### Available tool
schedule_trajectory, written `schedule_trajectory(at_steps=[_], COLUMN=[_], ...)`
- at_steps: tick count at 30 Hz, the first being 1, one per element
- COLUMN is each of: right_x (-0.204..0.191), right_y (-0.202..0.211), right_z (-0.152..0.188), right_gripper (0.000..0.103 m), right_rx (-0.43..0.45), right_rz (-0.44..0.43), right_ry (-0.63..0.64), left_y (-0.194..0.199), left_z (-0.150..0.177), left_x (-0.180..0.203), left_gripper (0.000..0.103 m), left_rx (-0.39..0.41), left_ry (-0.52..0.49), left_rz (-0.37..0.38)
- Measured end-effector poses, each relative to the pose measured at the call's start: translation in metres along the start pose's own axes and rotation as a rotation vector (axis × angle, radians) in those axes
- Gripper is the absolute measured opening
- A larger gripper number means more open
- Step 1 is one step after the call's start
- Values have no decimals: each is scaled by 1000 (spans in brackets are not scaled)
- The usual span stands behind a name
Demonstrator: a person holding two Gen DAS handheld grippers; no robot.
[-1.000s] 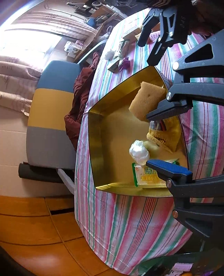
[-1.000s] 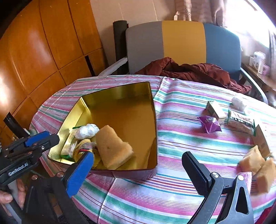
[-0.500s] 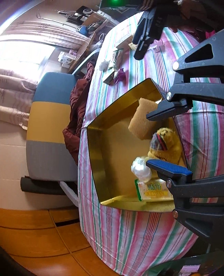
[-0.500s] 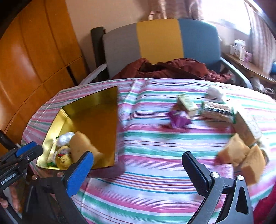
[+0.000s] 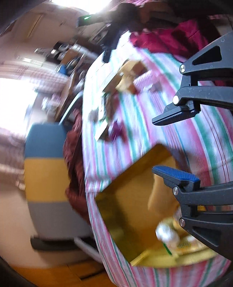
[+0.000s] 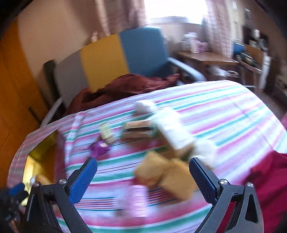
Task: Organize objects
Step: 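Move both tools back toward the remaining sponges and pink roller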
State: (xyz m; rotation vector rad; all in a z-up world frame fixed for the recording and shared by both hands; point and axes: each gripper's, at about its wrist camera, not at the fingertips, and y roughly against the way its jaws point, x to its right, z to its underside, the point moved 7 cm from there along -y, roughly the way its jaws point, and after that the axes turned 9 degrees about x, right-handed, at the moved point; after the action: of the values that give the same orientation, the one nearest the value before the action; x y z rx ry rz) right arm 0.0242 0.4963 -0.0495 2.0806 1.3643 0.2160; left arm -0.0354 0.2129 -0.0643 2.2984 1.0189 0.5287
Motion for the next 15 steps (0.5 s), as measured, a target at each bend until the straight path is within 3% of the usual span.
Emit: schedule_trajectory(at_steps=[5,10,13,15], right_x=[45,73,77,76], right_y=[-2,-11,-18,-20], right_z=[-5,2,7,8], right_gripper=[103,103,103,103], right_rx=[-13,-28,-47,-53], right_rz=[50,24,10,-6], right_ry=[-39,-139,-172,-184], left_y=[-33,-63,-79,-87], left_z=[8,14,16,16], left_x=[42,84,105,122], left_gripper=[47,49,62,65], left_rx=[-98,-169,-196,-202], left_ry=[-37,-75,-116,-153], left_rz=[115,198,226,256])
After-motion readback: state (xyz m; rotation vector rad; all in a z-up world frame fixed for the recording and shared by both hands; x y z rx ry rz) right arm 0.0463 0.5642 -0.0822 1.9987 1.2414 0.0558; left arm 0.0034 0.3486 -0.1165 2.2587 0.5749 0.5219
